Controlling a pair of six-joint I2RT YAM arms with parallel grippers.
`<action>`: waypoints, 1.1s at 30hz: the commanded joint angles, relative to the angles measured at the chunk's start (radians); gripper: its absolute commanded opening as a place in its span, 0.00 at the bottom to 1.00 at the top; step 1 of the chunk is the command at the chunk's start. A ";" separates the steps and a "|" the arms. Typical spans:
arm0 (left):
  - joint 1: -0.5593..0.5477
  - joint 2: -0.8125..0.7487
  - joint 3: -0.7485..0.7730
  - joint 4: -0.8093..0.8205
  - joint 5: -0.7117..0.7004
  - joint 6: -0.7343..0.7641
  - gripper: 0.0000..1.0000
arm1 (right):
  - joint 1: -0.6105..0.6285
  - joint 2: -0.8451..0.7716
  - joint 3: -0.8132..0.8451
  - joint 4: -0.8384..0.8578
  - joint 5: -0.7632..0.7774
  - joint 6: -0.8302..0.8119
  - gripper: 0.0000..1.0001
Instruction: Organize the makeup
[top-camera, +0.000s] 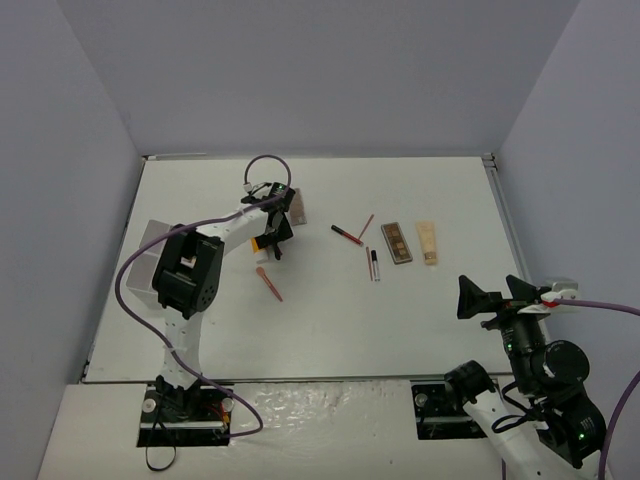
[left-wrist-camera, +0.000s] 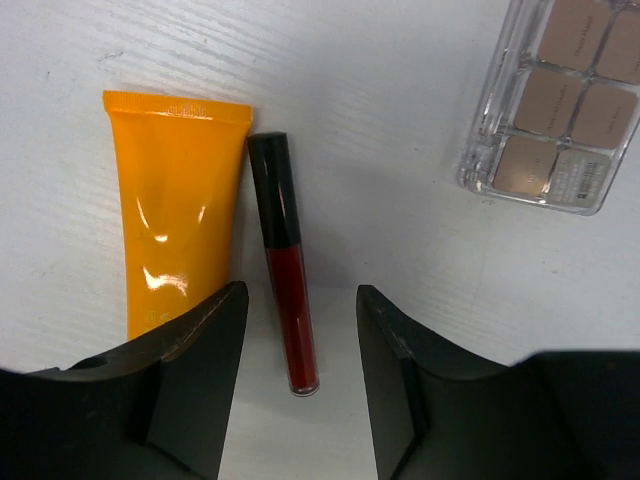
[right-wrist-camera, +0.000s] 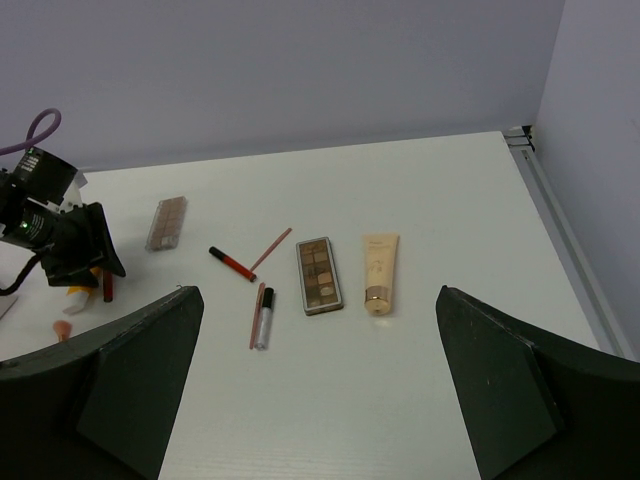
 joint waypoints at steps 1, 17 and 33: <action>0.007 -0.041 0.042 -0.033 -0.050 -0.011 0.44 | 0.009 0.002 -0.002 0.089 -0.003 -0.005 1.00; 0.012 0.011 0.128 -0.066 -0.043 0.091 0.01 | 0.011 0.001 -0.002 0.090 -0.002 -0.005 1.00; 0.127 -0.663 -0.366 0.364 -0.183 0.611 0.00 | 0.011 0.015 0.006 0.089 -0.007 -0.006 1.00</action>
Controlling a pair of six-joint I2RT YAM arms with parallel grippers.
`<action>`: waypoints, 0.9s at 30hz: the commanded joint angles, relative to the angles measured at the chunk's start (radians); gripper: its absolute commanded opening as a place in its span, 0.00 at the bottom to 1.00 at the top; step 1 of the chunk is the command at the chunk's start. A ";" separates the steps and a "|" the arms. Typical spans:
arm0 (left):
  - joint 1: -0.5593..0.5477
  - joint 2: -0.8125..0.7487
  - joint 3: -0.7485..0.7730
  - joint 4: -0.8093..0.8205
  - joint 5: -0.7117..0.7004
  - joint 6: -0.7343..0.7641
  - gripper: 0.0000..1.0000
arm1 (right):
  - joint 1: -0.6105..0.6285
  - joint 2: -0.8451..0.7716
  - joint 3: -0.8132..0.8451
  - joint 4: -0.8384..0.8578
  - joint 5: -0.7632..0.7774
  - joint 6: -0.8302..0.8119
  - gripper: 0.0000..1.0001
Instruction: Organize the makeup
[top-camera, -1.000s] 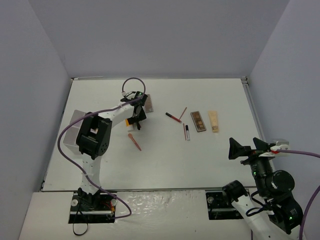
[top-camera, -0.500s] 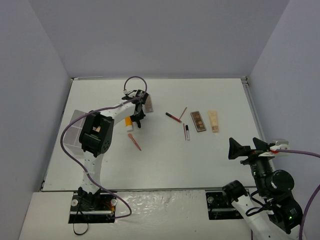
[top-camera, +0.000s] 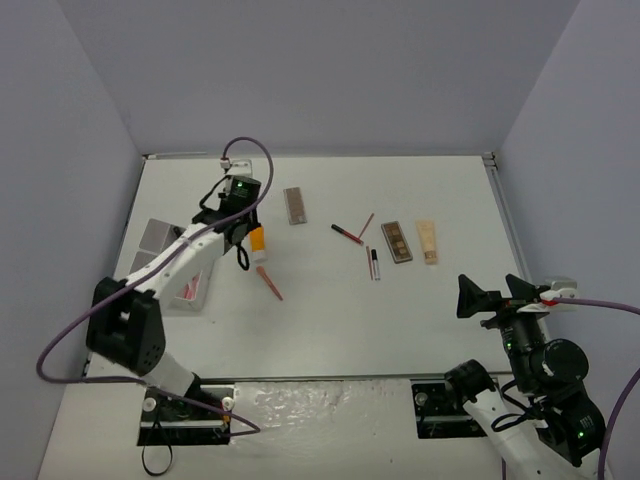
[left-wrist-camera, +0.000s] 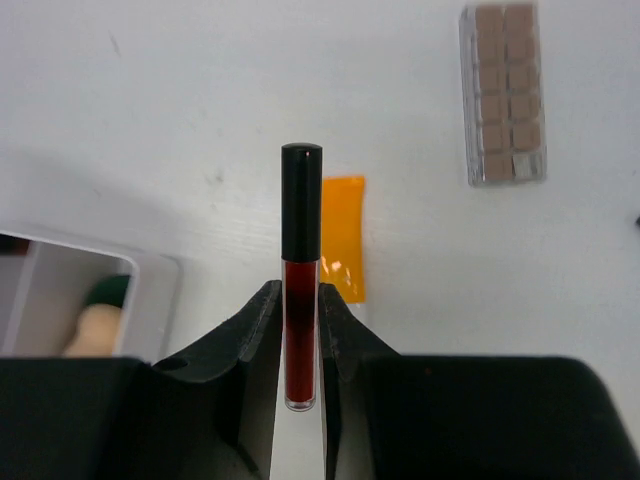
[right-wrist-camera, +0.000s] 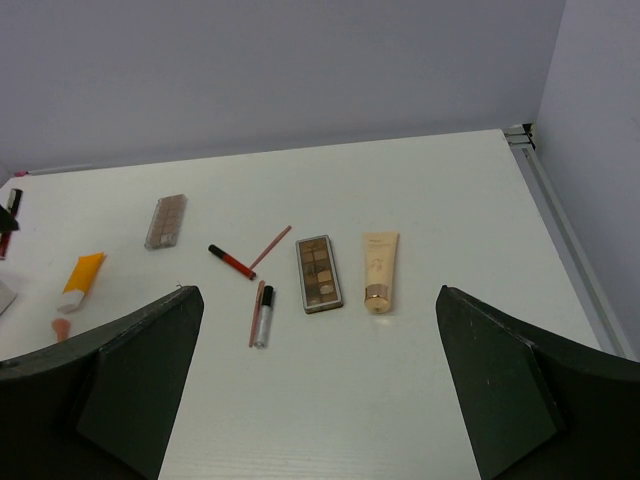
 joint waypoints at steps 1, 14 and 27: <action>0.119 -0.202 -0.110 0.208 -0.037 0.181 0.00 | 0.011 0.015 0.010 0.090 -0.008 -0.006 1.00; 0.368 -0.331 -0.404 0.561 0.076 0.358 0.01 | 0.012 0.023 0.011 0.089 -0.014 -0.009 1.00; 0.394 -0.237 -0.461 0.654 0.075 0.388 0.19 | 0.012 0.050 0.020 0.089 -0.026 -0.016 1.00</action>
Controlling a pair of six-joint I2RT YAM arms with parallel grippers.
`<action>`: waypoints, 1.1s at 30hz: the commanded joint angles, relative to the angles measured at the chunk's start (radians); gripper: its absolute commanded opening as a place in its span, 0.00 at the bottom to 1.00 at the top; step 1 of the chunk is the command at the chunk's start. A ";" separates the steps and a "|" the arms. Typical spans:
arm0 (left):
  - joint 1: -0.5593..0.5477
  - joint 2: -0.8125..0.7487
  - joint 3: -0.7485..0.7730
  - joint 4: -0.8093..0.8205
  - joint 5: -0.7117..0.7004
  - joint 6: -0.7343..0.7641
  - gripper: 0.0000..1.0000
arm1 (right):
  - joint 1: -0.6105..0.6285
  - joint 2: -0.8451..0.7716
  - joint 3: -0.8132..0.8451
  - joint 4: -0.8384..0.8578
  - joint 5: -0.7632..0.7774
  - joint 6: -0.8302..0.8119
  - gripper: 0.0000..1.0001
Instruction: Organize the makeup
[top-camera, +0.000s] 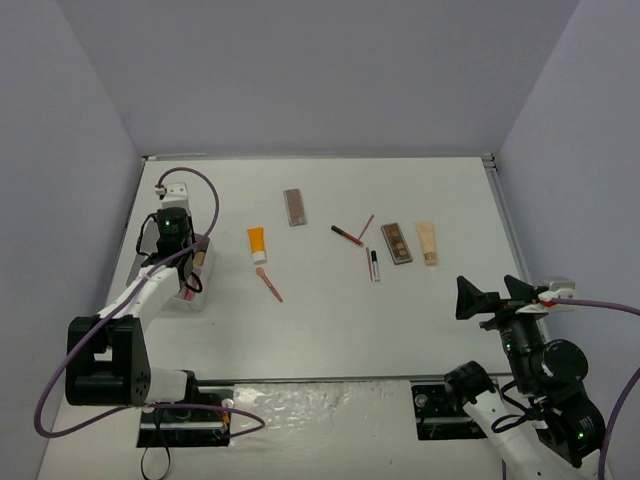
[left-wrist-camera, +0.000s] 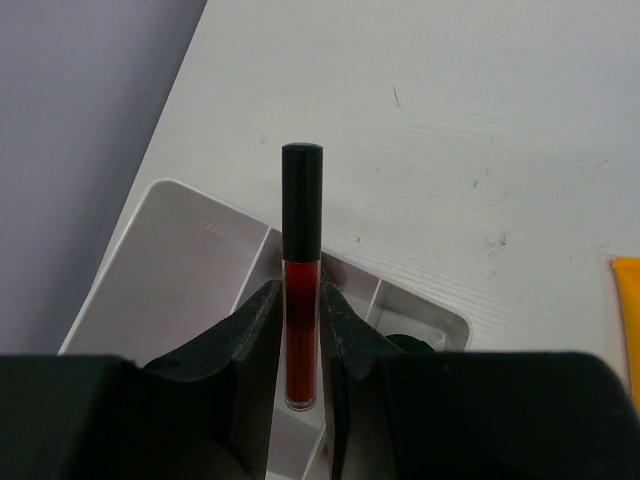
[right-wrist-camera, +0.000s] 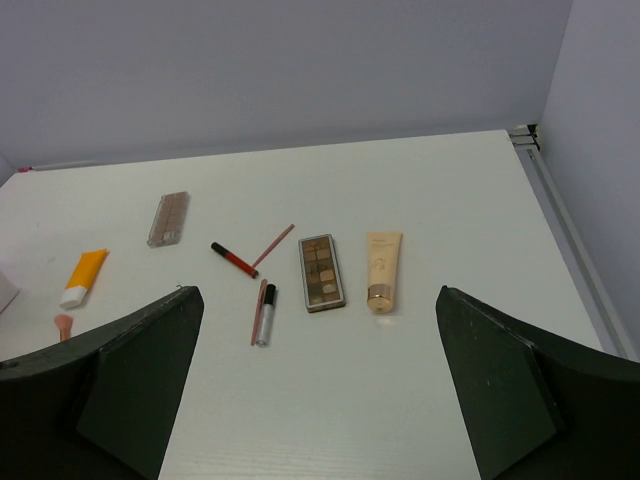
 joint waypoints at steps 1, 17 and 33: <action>0.010 -0.001 0.016 0.116 -0.001 0.026 0.20 | 0.011 0.049 0.021 0.089 -0.016 -0.013 1.00; 0.007 -0.073 0.053 0.057 0.026 -0.040 0.47 | 0.010 0.457 0.248 0.014 -0.026 0.027 1.00; -0.134 -0.326 0.271 -0.576 0.249 -0.260 0.96 | 0.037 1.128 0.216 0.156 -0.139 0.227 0.71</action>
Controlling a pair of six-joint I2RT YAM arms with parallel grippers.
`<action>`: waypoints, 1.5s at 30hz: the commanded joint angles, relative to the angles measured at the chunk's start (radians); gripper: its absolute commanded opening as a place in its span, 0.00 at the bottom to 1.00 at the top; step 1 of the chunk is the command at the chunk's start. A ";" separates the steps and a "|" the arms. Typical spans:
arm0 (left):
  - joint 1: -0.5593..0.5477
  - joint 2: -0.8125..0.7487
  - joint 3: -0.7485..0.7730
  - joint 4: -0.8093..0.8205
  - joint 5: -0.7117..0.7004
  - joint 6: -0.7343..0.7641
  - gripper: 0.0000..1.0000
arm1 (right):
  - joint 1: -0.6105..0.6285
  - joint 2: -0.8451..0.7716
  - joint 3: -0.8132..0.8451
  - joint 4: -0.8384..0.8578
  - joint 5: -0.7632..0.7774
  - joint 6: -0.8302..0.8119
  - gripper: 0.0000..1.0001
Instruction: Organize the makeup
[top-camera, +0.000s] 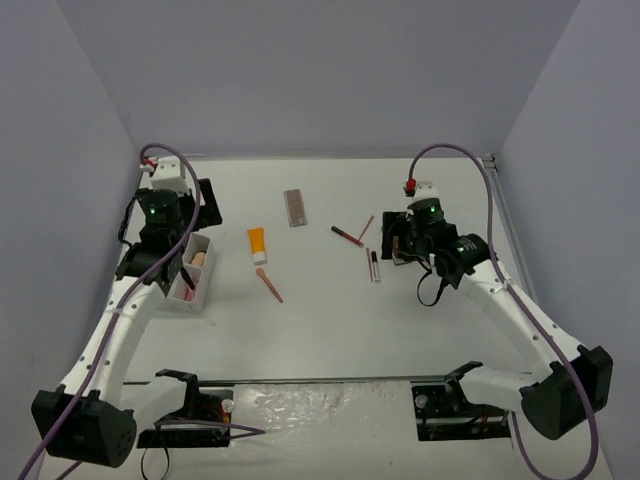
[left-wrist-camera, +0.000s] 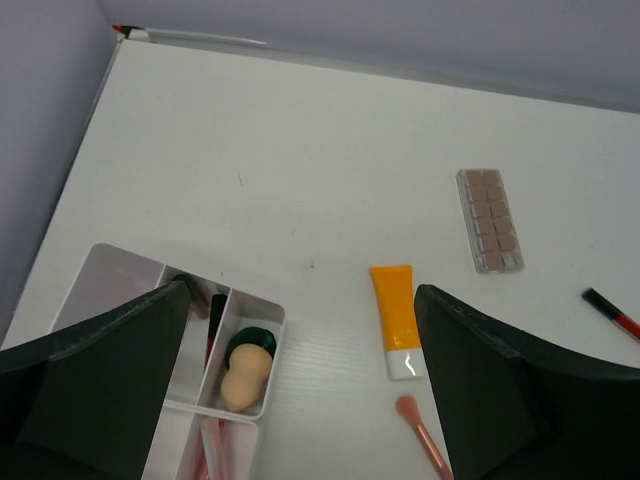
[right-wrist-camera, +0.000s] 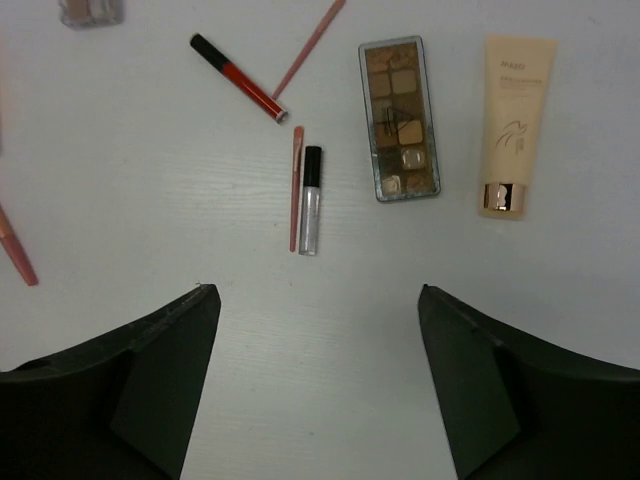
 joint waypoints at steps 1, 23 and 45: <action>-0.002 -0.087 -0.017 -0.176 0.129 -0.093 0.97 | 0.016 0.078 -0.066 0.154 0.016 0.068 0.68; 0.000 -0.178 -0.099 -0.213 0.206 -0.102 0.97 | 0.045 0.457 -0.154 0.422 0.125 0.117 0.34; -0.013 -0.177 -0.110 -0.148 0.450 -0.199 0.97 | 0.085 0.311 -0.171 0.455 0.062 0.036 0.00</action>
